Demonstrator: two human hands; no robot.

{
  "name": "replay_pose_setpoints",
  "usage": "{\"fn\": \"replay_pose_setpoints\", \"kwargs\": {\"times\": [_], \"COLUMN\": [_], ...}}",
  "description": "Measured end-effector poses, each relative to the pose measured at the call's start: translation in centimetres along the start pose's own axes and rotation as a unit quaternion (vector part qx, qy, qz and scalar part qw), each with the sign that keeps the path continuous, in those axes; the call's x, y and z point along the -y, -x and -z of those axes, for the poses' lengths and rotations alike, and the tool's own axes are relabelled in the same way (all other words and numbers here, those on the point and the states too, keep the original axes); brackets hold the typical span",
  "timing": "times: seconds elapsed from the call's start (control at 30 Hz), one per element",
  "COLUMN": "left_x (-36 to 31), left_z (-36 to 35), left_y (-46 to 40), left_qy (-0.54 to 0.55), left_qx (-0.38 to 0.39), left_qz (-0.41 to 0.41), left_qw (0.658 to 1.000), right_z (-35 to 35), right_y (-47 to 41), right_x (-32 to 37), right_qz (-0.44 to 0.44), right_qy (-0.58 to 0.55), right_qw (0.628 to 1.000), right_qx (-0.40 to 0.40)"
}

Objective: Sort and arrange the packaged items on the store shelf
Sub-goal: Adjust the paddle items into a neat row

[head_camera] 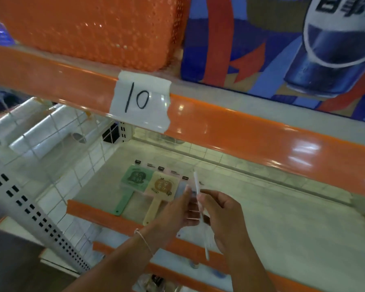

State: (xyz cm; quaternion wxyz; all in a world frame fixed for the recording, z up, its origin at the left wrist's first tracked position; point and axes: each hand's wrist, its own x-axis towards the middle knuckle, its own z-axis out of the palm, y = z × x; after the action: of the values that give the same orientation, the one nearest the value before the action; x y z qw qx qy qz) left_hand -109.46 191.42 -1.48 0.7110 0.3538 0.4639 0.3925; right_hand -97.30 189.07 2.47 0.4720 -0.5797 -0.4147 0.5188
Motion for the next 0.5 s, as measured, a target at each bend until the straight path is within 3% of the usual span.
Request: {"fn": "replay_pose_setpoints", "kwargs": {"times": [0.17,0.3,0.4,0.5], "left_x": [-0.3,-0.2,-0.7,-1.3], "left_z": [2.2,4.1,5.4,6.2], "left_y": [0.1,-0.2,0.0,0.1], "left_qy": [-0.01,-0.106,-0.135,-0.166], "left_qx": [-0.05,-0.132,-0.133,-0.146], "left_qz": [-0.072,-0.158,-0.188,-0.193], "left_qw": [0.996,0.973,0.964,0.956], "right_z": [-1.9,-3.0,-3.4,-3.8], "right_y": [0.5,1.0,1.5,1.5], "right_x": [0.6,0.4,0.6,-0.2], "right_qz": [-0.085,-0.105,-0.09,-0.082], "right_qy": [-0.127,-0.183,-0.143,-0.097], "right_qw": [0.988,0.977,0.986,0.99], "right_qx": [-0.006,0.002,-0.003,-0.066]}}
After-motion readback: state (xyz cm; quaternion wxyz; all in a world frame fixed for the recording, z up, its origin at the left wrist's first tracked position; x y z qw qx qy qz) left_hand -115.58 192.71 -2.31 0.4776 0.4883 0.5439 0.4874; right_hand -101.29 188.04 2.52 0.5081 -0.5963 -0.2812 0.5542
